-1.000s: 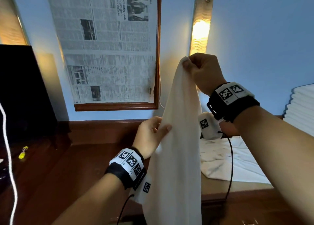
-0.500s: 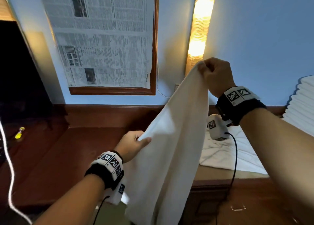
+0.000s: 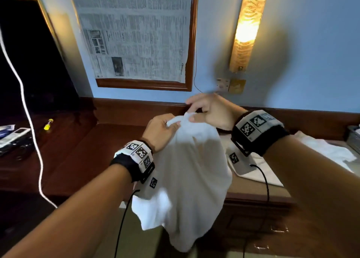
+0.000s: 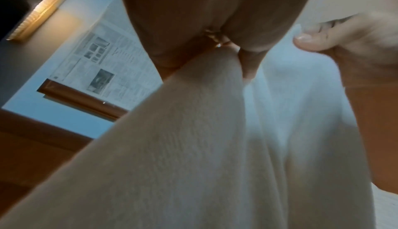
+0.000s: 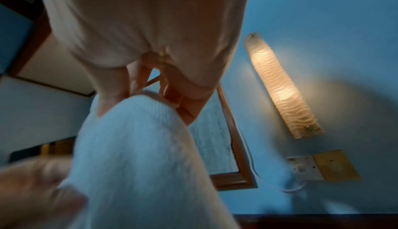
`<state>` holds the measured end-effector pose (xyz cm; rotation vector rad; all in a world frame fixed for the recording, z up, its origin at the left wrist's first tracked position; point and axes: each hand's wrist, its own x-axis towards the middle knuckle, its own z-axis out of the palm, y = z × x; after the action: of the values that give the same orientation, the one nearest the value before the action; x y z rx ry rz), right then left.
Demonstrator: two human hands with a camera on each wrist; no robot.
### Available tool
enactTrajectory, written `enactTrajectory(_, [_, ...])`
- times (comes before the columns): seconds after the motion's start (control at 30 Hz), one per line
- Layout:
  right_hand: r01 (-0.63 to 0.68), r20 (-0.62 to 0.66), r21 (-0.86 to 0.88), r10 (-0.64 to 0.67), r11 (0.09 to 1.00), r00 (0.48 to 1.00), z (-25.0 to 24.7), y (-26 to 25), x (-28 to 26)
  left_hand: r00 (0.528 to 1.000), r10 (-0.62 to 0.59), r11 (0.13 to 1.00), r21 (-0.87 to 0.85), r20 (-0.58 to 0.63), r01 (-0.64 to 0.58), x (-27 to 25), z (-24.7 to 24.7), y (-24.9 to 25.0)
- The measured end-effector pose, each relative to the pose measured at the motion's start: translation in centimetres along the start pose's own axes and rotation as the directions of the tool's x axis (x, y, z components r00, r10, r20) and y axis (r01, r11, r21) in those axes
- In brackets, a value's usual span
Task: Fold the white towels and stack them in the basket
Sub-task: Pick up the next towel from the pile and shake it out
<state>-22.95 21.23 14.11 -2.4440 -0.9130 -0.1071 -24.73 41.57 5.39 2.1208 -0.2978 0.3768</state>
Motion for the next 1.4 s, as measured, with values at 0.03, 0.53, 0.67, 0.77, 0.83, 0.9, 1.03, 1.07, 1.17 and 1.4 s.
enactTrajectory(0.03, [0.001, 0.106, -0.026, 0.001, 1.0, 0.994, 1.3, 0.1, -0.2, 1.0, 0.013, 1.0, -0.017, 0.006, -0.013, 0.1, 0.0, 0.7])
enactTrajectory(0.53, [-0.053, -0.454, -0.047, 0.026, 0.997, 0.891, 1.6, -1.2, 3.6, 0.903, -0.232, 0.944, -0.14, 0.362, 0.299, -10.3, 0.1, -10.6])
enactTrajectory(0.67, [-0.121, -0.506, -0.085, 0.062, 0.989, 0.861, 0.9, -1.9, 4.8, 0.941, -0.194, 0.911, -0.305, 0.278, 0.277, -10.9, -1.0, -11.3])
enactTrajectory(0.77, [-0.181, -0.566, -0.082, 0.103, 0.98, 0.818, 0.7, -1.9, 5.3, 0.951, -0.224, 0.903, -0.321, 0.214, 0.285, -10.5, -2.9, -11.8])
enactTrajectory(0.83, [-0.238, -0.606, -0.081, 0.142, 0.968, 0.783, 0.6, -1.7, 5.3, 0.922, -0.28, 0.932, -0.154, 0.269, 0.328, -10.7, -4.5, -12.7])
enactTrajectory(0.9, [-0.266, -0.602, -0.119, 0.143, 0.957, 0.785, 0.6, -1.4, 5.0, 0.86, -0.444, 0.896, 0.139, 0.253, 0.422, -10.8, -6.2, -13.4])
enactTrajectory(1.03, [-0.286, -0.57, -0.214, 0.119, 0.934, 0.813, 2.0, -0.7, 4.0, 0.863, -0.488, 0.734, 0.472, -0.132, 0.487, -9.8, -9.4, -13.4])
enactTrajectory(1.07, [-0.304, -0.568, -0.227, 0.127, 0.925, 0.813, 2.5, -0.5, 3.7, 0.872, -0.464, 0.704, 0.532, -0.157, 0.471, -9.6, -9.9, -13.5])
enactTrajectory(1.17, [-0.348, -0.577, -0.222, 0.165, 0.911, 0.8, 3.7, -0.4, 3.0, 0.853, -0.512, 0.599, 0.67, -0.102, 0.439, -9.2, -11.4, -14.6])
enactTrajectory(1.4, [-0.412, -0.61, -0.143, 0.248, 0.9, 0.752, 4.7, -0.8, 1.9, 0.827, -0.479, 0.805, 0.229, -0.294, 0.548, -7.6, -13.6, -16.7])
